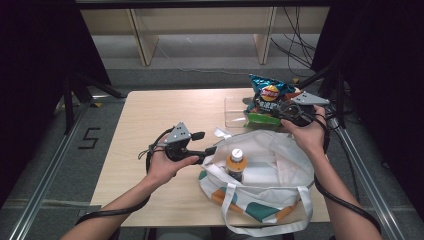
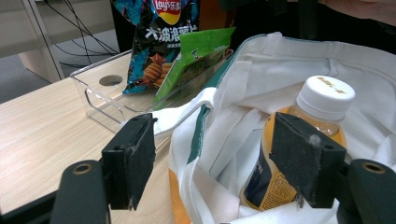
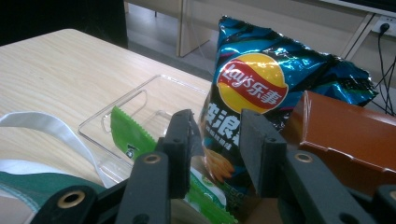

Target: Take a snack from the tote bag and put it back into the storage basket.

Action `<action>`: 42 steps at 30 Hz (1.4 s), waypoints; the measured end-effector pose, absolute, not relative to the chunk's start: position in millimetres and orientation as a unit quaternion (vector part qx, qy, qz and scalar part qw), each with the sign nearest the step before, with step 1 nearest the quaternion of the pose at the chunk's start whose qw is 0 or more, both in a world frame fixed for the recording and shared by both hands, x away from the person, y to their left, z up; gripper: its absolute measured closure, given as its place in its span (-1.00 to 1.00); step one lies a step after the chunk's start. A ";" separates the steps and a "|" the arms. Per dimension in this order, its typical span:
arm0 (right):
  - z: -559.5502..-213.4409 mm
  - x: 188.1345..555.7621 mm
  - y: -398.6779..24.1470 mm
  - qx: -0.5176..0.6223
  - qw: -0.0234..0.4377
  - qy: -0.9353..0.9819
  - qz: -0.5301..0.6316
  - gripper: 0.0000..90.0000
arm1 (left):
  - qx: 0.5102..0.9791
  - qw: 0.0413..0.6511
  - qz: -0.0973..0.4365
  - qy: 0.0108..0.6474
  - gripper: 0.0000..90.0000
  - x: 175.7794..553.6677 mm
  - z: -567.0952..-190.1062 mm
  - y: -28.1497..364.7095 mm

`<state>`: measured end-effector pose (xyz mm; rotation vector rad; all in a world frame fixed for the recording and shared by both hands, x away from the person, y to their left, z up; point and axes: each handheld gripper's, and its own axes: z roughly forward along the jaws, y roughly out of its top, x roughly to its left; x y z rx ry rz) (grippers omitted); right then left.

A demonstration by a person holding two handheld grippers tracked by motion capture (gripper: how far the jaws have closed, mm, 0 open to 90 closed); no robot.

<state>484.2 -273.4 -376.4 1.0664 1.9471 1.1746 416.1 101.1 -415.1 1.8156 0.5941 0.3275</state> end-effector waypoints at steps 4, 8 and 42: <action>-374.9 478.3 -274.5 0.400 0.313 0.734 0.450 0.43 | 0.770 0.564 0.130 0.269 -0.33 412.5 -414.4 101.5; -372.7 470.9 -278.9 0.392 0.313 0.737 0.453 0.39 | 0.768 0.568 0.129 0.268 -0.33 411.6 -413.3 101.7; -379.2 410.0 -319.9 0.454 0.296 0.682 0.491 0.03 | 0.761 0.586 0.126 0.247 -0.30 407.3 -408.1 96.2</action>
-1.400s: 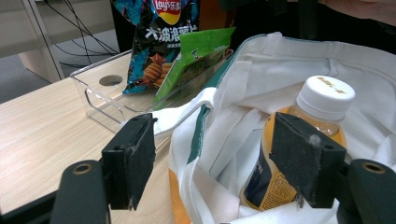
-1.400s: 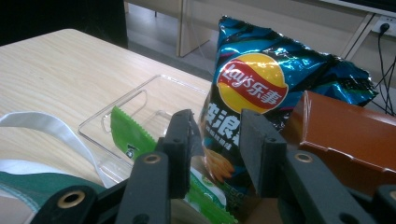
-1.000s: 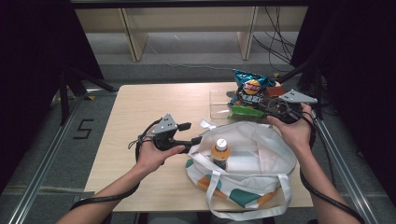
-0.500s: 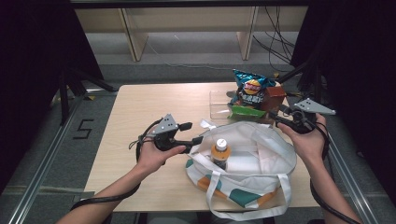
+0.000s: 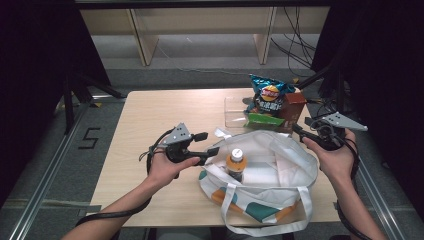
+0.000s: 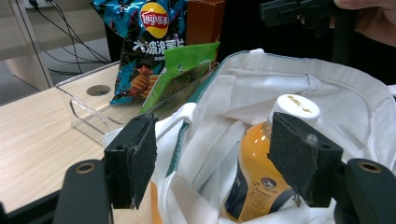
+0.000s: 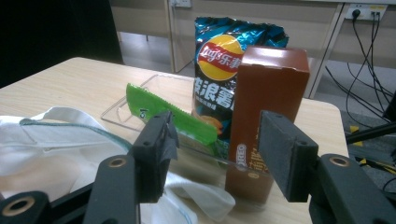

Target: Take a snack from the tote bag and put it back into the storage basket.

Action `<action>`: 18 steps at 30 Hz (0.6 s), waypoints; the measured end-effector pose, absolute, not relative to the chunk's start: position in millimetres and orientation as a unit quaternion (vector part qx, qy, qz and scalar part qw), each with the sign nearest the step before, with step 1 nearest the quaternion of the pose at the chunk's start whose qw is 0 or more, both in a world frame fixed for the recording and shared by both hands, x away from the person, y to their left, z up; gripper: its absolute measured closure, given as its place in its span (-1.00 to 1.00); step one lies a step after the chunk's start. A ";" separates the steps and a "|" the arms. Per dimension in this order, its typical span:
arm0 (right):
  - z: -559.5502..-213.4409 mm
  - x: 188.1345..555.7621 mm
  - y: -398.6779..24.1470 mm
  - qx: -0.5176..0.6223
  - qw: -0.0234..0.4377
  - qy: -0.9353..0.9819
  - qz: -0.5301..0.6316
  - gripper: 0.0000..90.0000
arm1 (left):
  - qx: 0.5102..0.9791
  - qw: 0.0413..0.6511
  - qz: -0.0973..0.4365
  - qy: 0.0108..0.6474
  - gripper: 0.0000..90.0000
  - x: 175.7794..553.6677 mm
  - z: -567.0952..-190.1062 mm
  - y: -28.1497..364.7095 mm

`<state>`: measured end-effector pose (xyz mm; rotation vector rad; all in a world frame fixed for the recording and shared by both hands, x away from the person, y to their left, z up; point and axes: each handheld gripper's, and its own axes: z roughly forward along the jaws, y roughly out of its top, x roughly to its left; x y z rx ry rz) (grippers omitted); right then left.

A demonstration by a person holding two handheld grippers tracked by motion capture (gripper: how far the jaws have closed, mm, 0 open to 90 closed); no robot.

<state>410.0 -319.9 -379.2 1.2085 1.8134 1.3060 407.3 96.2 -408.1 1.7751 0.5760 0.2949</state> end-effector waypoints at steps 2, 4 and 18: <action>-378.2 406.9 -322.4 0.454 0.298 0.682 0.490 0.03 | 0.760 0.588 0.125 0.248 -0.30 407.3 -408.0 95.9; -377.8 403.0 -325.2 0.458 0.300 0.681 0.487 0.03 | 0.760 0.588 0.125 0.248 -0.30 407.1 -408.1 95.6; -380.3 391.2 -333.9 0.473 0.294 0.672 0.489 0.03 | 0.762 0.587 0.124 0.244 -0.30 404.7 -407.8 93.2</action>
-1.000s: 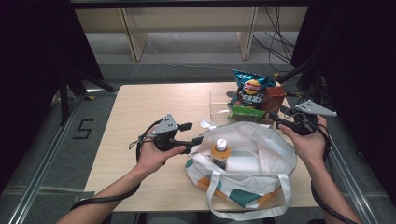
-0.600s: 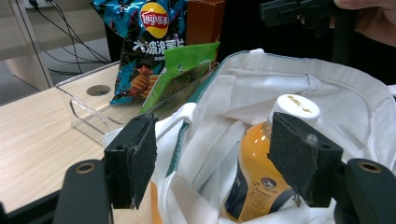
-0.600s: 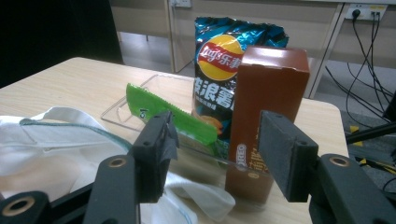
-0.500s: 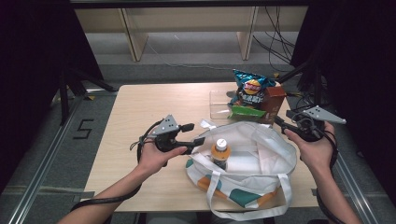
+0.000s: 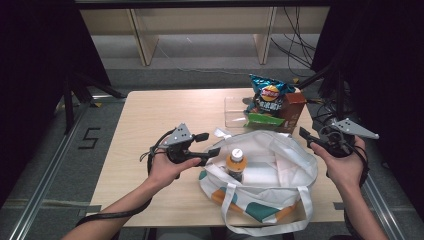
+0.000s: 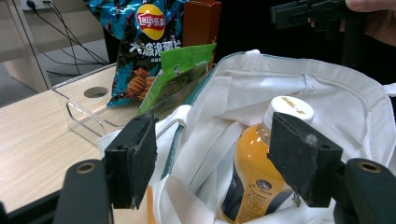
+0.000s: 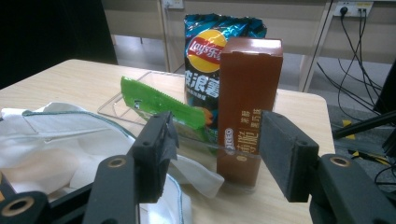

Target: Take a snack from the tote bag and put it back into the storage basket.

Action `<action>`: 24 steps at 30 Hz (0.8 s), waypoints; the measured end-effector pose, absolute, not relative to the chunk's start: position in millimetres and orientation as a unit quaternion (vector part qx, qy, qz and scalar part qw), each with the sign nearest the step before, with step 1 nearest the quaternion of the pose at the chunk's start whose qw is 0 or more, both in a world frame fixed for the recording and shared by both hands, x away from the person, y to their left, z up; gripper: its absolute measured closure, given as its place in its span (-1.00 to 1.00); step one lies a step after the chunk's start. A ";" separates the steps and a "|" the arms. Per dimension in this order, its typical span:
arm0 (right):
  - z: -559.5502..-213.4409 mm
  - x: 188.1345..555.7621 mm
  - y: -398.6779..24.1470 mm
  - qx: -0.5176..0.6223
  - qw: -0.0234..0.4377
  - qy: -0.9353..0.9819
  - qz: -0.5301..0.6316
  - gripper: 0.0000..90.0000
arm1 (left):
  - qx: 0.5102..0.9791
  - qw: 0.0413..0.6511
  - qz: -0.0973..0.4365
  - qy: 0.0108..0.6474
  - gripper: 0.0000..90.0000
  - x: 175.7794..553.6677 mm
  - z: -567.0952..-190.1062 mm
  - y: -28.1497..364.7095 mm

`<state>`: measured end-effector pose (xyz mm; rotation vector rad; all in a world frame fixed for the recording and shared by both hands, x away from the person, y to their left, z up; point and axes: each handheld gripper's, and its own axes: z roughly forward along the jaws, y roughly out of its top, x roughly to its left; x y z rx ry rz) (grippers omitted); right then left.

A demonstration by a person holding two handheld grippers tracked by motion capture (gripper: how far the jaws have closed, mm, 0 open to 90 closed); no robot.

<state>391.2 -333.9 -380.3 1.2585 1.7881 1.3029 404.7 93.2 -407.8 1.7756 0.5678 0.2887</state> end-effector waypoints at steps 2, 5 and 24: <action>-380.8 390.4 -333.8 0.474 0.294 0.670 0.490 0.03 | 0.762 0.588 0.122 0.242 -0.30 404.6 -408.5 92.4; -382.4 391.1 -335.3 0.466 0.303 0.670 0.492 0.02 | 0.764 0.586 0.120 0.242 -0.29 404.8 -409.9 91.5; -383.9 390.9 -334.9 0.472 0.297 0.670 0.491 0.02 | 0.768 0.596 0.091 0.215 -0.22 393.7 -408.9 63.6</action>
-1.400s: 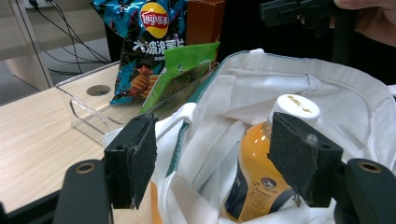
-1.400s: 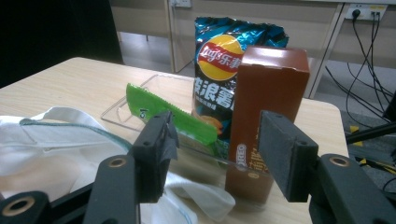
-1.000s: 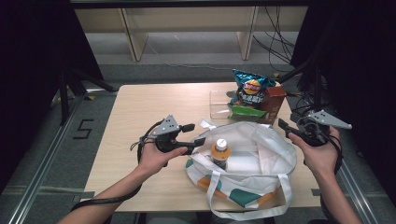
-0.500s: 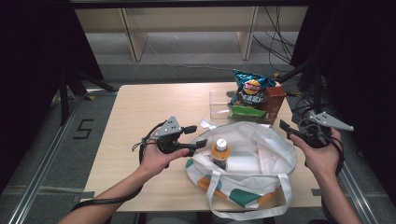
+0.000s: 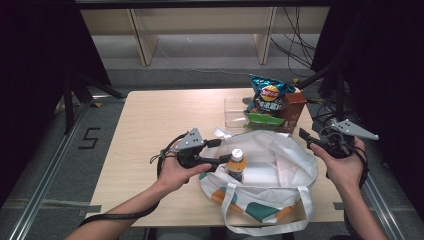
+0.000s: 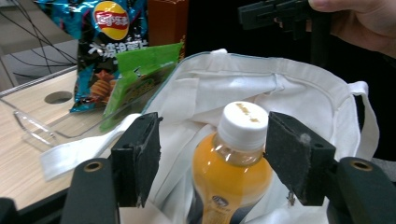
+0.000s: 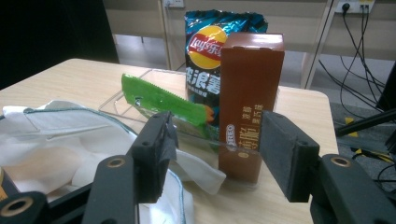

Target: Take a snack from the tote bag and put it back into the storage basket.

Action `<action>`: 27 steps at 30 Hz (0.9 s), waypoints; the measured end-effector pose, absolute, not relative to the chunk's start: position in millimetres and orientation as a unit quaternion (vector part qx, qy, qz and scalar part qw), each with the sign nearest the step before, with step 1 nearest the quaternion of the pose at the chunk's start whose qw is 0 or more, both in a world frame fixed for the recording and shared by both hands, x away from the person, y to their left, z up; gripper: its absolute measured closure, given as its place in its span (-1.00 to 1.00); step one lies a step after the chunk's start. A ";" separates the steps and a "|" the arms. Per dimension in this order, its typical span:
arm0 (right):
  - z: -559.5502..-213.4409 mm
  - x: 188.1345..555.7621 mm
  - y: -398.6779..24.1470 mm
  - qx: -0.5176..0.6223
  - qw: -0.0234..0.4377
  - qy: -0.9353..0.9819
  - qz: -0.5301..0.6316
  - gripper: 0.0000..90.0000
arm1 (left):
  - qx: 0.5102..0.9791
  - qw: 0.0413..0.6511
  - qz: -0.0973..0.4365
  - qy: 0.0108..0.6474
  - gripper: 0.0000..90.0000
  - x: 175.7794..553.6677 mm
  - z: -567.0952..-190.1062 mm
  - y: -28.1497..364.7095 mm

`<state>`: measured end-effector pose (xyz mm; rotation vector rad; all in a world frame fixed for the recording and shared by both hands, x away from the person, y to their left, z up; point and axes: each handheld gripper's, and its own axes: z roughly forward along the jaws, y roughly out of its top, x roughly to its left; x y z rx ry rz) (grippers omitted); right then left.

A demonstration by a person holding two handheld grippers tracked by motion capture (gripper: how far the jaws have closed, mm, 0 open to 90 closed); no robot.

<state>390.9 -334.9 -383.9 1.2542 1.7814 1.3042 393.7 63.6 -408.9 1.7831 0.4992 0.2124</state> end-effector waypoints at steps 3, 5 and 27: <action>-383.6 391.5 -336.1 0.470 0.295 0.671 0.492 0.02 | 0.771 0.596 0.088 0.208 -0.20 393.0 -409.4 57.8; -383.4 392.3 -337.9 0.465 0.298 0.674 0.490 0.02 | 0.772 0.595 0.085 0.204 -0.19 392.4 -410.1 53.8; -383.2 393.0 -341.0 0.469 0.296 0.671 0.492 0.01 | 0.791 0.575 0.087 0.190 0.03 397.2 -425.1 28.3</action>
